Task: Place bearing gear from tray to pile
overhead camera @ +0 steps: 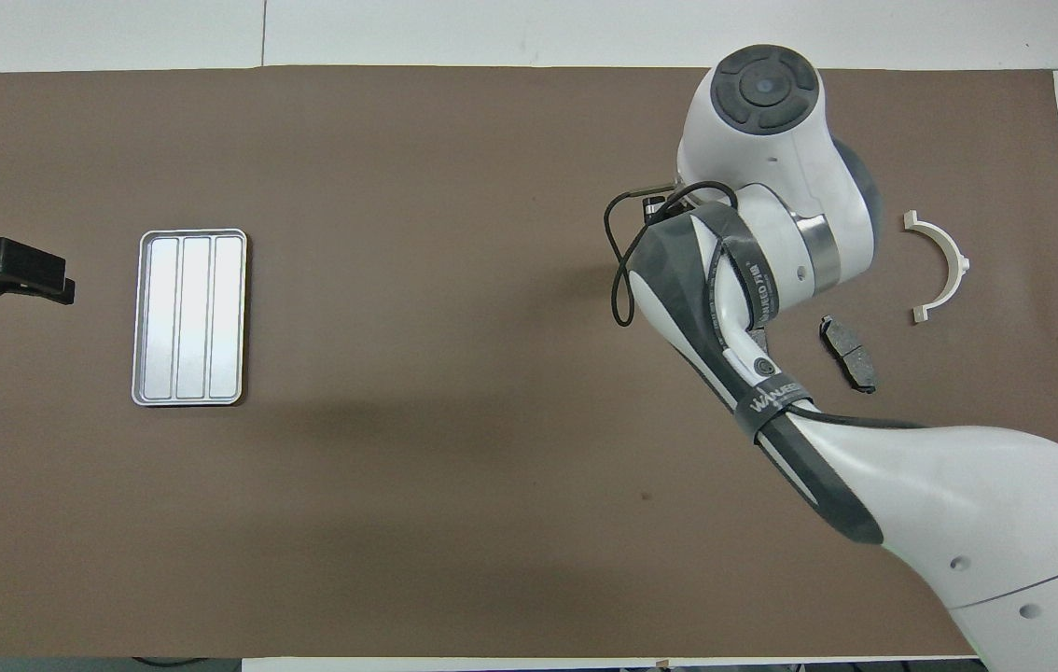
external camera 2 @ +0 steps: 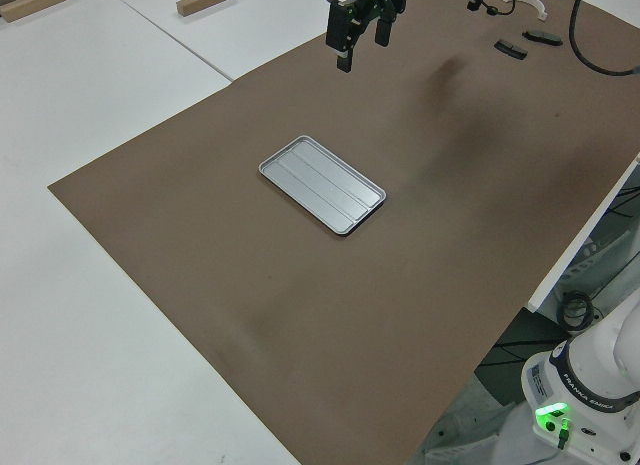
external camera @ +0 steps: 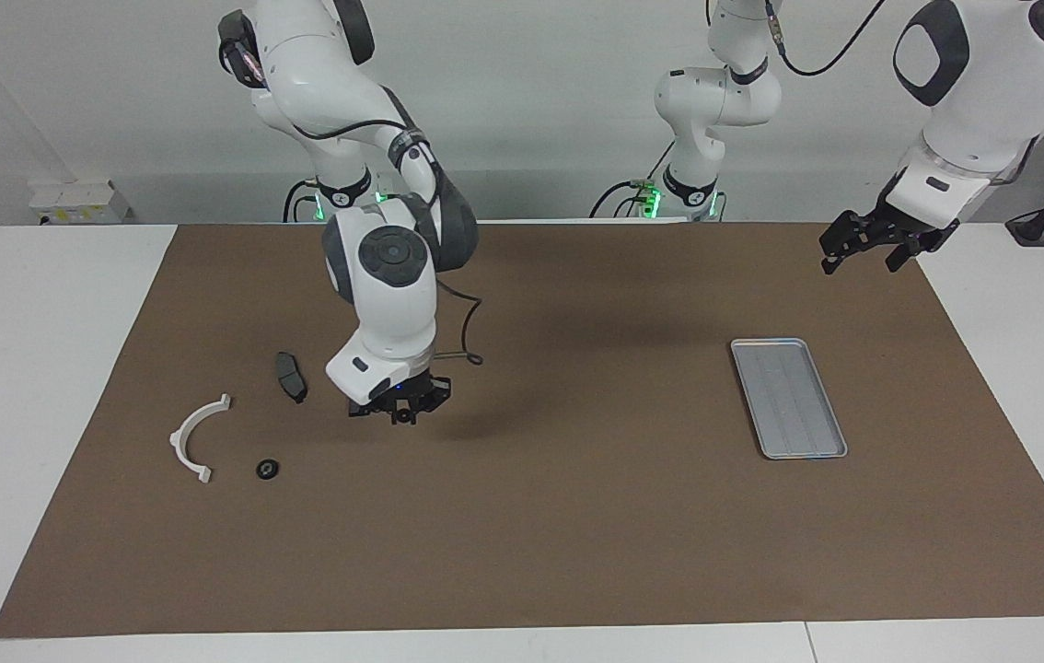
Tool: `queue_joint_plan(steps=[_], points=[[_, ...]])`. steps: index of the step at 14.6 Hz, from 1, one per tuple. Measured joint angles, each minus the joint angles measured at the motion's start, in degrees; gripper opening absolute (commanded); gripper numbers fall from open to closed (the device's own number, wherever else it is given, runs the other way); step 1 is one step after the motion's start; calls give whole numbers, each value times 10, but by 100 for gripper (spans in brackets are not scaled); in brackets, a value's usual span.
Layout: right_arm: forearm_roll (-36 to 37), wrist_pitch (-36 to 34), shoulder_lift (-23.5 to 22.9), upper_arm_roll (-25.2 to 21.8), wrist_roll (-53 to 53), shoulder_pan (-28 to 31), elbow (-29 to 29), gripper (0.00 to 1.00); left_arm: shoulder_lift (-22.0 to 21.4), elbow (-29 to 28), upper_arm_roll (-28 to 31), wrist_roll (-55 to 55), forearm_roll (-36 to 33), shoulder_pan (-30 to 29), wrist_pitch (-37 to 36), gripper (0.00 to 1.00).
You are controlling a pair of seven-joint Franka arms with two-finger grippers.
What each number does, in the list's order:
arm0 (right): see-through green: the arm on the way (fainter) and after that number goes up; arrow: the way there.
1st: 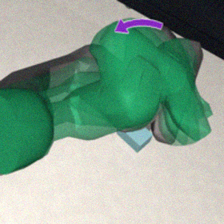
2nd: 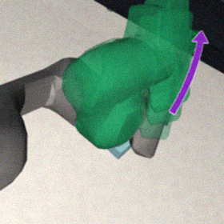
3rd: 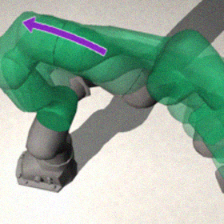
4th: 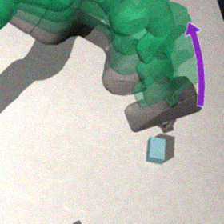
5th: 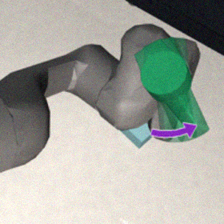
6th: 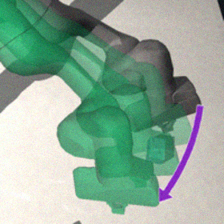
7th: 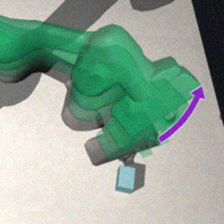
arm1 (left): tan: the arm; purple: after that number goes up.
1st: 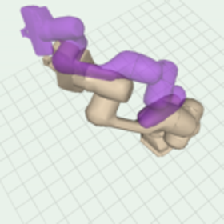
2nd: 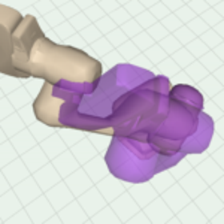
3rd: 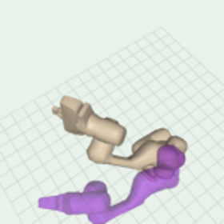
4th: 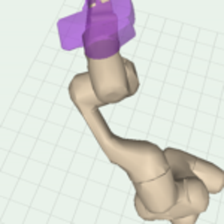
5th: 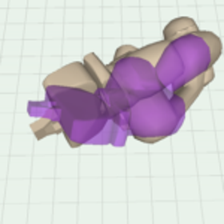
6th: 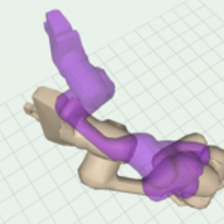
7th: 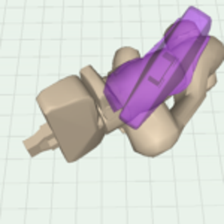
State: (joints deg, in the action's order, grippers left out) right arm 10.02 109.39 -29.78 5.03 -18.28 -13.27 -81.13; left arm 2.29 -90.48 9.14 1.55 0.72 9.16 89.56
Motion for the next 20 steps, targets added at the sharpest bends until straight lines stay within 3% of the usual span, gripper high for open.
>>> queue_joint_plan(steps=[4, 8, 13, 20], points=[[-3, 37, 1, 1, 70, 38, -27, 0, -1, 0, 1, 0, 0, -1, 0, 100], [-3, 127, 14, 1, 124, 72, -98, 0, -1, 0, 1, 0, 0, -8, 0, 100], [-23, 177, 23, 1, 153, 100, -149, 0, -6, 0, 3, 0, 0, -25, 0, 100], [-29, 232, 21, 1, 165, 111, -185, 0, -64, -35, 5, 0, 0, -46, -2, 100]])
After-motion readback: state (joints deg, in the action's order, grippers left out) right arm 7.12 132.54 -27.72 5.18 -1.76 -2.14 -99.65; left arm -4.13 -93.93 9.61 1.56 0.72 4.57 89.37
